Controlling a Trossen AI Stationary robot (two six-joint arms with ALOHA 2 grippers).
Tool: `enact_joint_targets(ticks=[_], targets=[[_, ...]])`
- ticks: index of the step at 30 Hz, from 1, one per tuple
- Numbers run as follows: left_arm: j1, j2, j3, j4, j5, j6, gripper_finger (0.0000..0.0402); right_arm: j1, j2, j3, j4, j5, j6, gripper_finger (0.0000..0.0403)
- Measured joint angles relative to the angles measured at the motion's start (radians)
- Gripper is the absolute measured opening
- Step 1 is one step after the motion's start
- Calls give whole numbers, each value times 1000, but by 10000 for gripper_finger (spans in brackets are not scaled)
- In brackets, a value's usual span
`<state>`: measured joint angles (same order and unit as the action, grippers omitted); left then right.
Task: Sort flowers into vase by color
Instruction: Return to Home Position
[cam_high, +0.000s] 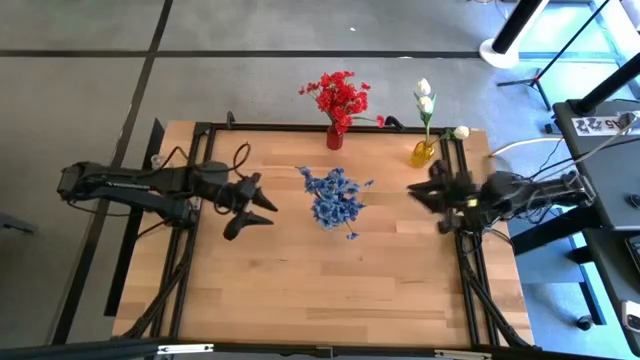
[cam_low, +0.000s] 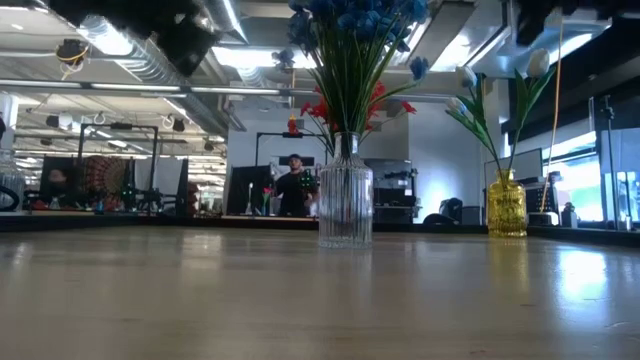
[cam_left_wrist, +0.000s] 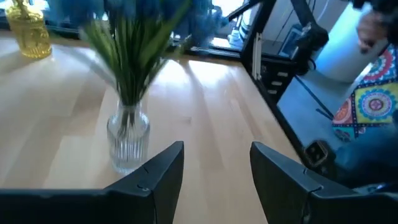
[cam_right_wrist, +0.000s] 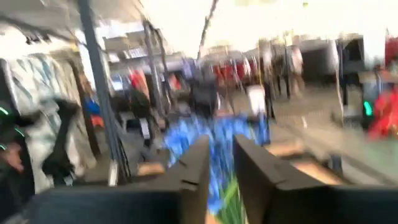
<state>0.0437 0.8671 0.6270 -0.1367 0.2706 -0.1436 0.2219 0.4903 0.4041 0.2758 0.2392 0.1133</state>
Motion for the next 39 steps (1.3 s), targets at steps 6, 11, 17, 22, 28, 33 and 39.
enact_joint_targets(ticks=[6, 11, 17, 22, 28, 33, 39], targets=[[-1, -183, -209, 92, -12, -46, 181, -42, -242, 0, -220, -18, -153, 12], [-6, -299, -331, 151, -17, -37, 181, -39, -358, 1, -320, 22, -95, 13], [-6, -405, -513, 484, -10, 61, 181, -40, -455, -59, -354, 135, -135, 38], [-8, -503, -619, 523, -17, 81, 181, -39, -487, -154, -311, -40, -113, 41], [-14, -598, -620, 437, -22, 164, 181, -40, -486, -266, -155, -159, -24, 40], [-15, -615, -620, 376, -24, 180, 181, -39, -482, -391, 17, -196, 5, 40], [-15, -608, -620, 336, -28, 179, 181, -39, -467, -392, -167, -206, -35, 40]])
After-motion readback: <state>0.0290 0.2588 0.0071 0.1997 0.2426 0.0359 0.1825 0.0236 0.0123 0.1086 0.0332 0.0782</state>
